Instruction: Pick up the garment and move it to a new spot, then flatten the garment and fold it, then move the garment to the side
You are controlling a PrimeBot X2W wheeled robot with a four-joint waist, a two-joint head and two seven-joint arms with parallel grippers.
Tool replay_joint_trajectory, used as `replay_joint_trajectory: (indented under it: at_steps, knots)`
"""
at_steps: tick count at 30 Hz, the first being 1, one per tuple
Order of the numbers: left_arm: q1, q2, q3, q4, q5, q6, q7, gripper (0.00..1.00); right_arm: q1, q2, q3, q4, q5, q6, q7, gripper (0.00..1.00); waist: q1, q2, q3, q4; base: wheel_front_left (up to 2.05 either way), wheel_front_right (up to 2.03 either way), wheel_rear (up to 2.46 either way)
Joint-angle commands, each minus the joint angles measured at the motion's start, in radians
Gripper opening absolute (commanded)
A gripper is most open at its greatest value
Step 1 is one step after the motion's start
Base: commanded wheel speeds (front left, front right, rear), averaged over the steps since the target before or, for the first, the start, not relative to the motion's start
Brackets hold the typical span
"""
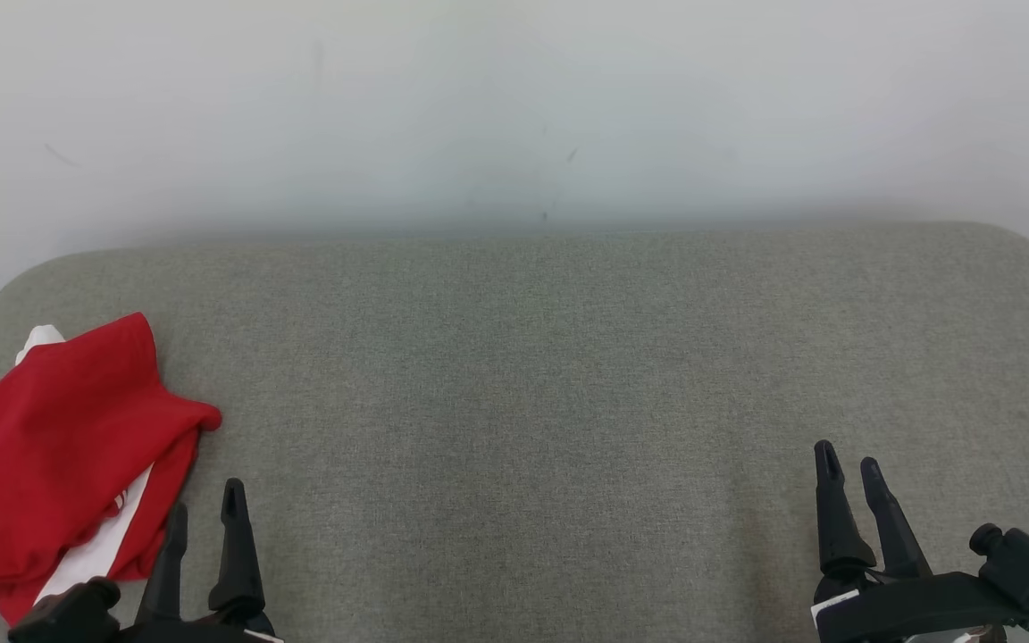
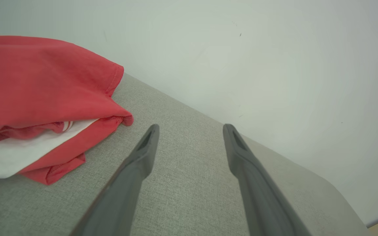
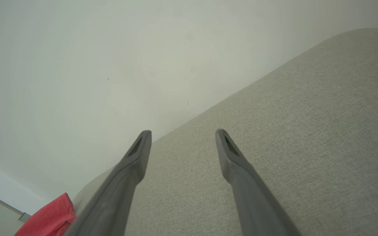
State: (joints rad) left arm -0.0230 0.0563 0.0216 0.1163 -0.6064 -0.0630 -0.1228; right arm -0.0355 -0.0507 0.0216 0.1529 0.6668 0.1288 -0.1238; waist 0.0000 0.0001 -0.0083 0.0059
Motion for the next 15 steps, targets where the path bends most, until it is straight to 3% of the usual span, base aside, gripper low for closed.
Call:
replay_joint_trajectory:
  at_steps: [1,15]
  knots:
    - [-0.002,0.007,-0.003,-0.014,0.032,0.001,-0.010,1.00,0.000,-0.007,0.004,-0.005,-0.032,0.002,-0.010,1.00,0.0000,-0.0001,0.000,0.001,0.00,0.00,0.00]
    - [0.014,0.008,-0.008,-0.019,0.181,0.007,-0.047,1.00,0.005,-0.006,0.021,0.000,-0.184,0.003,-0.047,1.00,0.0000,-0.0001,-0.003,0.004,0.00,0.00,0.00]
